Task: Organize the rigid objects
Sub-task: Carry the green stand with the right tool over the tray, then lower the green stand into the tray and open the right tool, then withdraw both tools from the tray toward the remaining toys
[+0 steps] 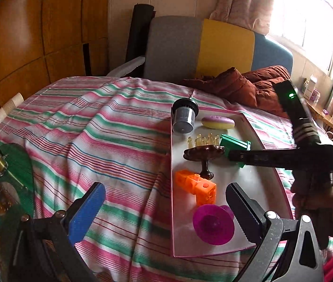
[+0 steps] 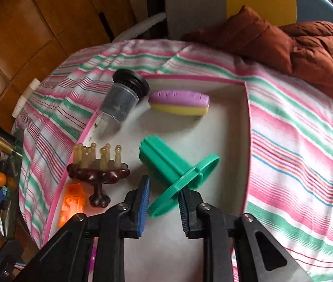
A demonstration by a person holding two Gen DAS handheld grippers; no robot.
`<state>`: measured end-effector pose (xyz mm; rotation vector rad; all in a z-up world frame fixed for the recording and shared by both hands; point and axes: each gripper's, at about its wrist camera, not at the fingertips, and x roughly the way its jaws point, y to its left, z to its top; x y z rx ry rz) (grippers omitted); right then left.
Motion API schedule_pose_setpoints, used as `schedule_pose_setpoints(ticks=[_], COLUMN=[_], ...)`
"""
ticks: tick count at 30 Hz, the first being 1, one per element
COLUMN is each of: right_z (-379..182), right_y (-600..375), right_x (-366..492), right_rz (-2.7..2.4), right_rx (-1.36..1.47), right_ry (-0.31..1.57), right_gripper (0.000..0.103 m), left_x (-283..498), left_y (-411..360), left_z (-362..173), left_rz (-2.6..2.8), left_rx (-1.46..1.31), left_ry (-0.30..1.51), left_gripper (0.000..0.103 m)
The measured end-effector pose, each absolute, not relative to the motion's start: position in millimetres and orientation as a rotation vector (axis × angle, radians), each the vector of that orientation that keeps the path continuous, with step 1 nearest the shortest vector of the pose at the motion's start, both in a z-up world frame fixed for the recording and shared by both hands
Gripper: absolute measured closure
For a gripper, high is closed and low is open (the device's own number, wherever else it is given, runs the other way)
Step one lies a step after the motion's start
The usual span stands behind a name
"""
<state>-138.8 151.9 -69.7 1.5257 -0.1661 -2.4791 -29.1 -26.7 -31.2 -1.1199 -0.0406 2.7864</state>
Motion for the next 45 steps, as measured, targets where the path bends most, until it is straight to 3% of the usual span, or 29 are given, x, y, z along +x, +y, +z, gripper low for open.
schedule_pose_setpoints(ticks=[4,7,45], right_z=[-68,-61,-5], right_y=[151,157,262], right_x=[-128,-112,2], right_rz=[-2.479,-2.488,-2.894], right_rx=[1.496,1.441,1.297], right_ry=[-0.170,-0.206,-0.154], right_gripper=[0.077,0.069,0.069], left_x=[-29,-29,-13], left_y=[-27,-27,18], left_z=[-32,-34,-26], left_rz=[2.792,2.784,2.698], left_rx=[-1.115,-1.121,-1.080], left_ry=[-0.029,-0.039,0.071], left_gripper=[0.000,0.000,0.000])
